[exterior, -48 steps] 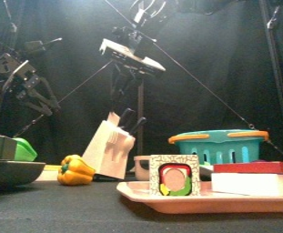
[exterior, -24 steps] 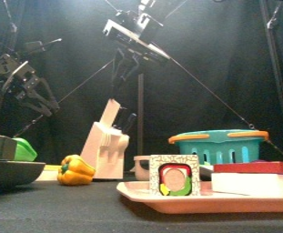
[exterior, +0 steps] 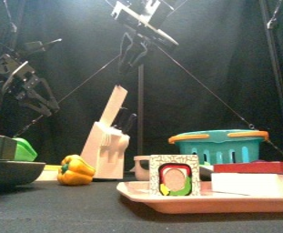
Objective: Pull out cleaver
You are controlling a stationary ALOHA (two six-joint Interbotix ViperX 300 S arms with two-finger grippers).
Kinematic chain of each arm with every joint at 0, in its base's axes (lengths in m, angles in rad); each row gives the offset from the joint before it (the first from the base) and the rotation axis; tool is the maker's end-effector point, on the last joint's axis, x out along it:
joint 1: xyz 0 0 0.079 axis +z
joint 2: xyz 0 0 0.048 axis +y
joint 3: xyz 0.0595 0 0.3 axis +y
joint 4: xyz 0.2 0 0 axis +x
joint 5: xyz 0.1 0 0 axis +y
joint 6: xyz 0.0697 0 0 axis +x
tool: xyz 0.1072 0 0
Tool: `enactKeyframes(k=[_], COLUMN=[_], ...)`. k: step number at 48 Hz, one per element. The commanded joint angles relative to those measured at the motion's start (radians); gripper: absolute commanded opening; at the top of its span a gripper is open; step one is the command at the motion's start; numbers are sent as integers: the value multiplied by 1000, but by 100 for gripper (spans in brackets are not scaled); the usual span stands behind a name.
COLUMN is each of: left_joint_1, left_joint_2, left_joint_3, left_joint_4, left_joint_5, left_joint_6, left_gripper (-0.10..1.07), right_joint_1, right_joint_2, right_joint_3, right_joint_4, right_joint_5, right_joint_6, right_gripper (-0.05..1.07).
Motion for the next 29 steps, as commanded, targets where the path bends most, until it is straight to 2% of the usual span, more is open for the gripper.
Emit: enactKeyframes(k=[1,29], left_joint_1=[2,2], left_joint_2=[3,2], left_joint_3=[-12,-12], left_joint_4=[5,0], left_joint_5=[2,2], left_joint_6=[0,0], left_gripper=[95,95], right_joint_1=[15,55], right_joint_2=[-55,-86], right_joint_3=[-9,11], right_joint_4=[-12,-26], right_joint_5=[14,38], right_joint_6=[2,2], right_gripper=[44,44])
